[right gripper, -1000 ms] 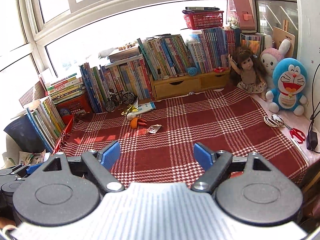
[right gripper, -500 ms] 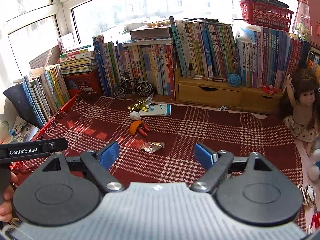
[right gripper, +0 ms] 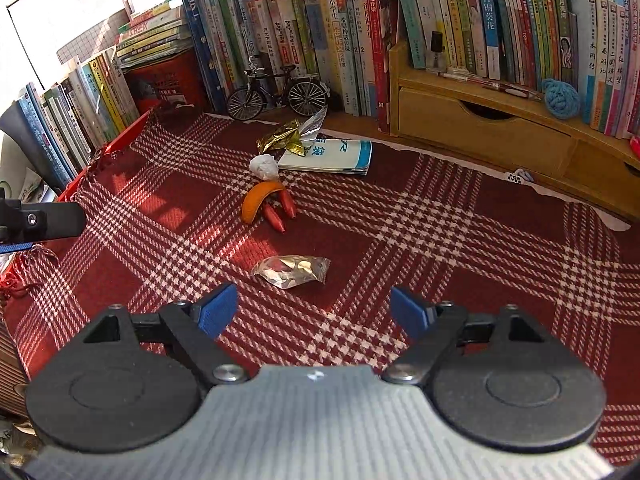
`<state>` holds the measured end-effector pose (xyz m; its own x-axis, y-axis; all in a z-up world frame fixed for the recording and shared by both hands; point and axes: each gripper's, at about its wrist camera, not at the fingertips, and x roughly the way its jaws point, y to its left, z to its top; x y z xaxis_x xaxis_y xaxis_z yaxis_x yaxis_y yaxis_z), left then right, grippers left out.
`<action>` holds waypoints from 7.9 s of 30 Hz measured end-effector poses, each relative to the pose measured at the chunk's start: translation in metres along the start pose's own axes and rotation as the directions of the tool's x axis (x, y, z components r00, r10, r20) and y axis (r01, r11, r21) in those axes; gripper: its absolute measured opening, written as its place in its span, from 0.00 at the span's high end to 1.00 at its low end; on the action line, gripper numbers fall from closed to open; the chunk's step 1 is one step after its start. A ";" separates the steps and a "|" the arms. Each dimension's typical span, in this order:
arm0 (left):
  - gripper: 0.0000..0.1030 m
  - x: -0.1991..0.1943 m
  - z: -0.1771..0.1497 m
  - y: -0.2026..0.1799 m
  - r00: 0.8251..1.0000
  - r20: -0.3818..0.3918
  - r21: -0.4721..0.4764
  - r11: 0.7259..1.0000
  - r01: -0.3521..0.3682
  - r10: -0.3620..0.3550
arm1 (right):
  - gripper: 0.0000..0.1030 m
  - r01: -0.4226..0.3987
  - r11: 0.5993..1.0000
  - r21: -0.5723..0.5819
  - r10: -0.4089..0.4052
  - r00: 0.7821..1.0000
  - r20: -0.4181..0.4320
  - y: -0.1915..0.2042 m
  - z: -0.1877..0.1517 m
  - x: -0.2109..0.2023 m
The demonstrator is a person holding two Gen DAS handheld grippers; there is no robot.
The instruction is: Collect trash
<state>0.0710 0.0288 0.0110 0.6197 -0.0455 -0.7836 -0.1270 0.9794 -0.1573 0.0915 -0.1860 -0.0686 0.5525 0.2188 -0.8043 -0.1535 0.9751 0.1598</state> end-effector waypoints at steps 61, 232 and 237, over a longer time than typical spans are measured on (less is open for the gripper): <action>0.74 0.233 0.044 -0.056 0.970 -0.236 0.163 0.987 -0.020 0.058 | 0.74 -0.153 0.988 -0.001 0.153 0.988 0.035 0.015 -0.011 0.085; 0.74 -0.016 -0.294 0.199 0.868 -0.489 0.494 0.791 0.360 -0.089 | 0.84 0.223 0.812 0.540 -0.165 0.974 -0.154 0.205 -0.332 -0.067; 0.74 0.016 -0.327 0.208 0.835 -0.550 0.493 0.794 0.355 -0.032 | 0.84 0.238 0.802 0.547 -0.138 0.966 -0.219 0.210 -0.353 -0.035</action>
<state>-0.1991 0.1677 -0.2305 0.0955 -0.1777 -0.9794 0.5012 0.8587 -0.1069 -0.2494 -0.0013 -0.2086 0.3754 0.0695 -0.9243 0.4567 0.8539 0.2497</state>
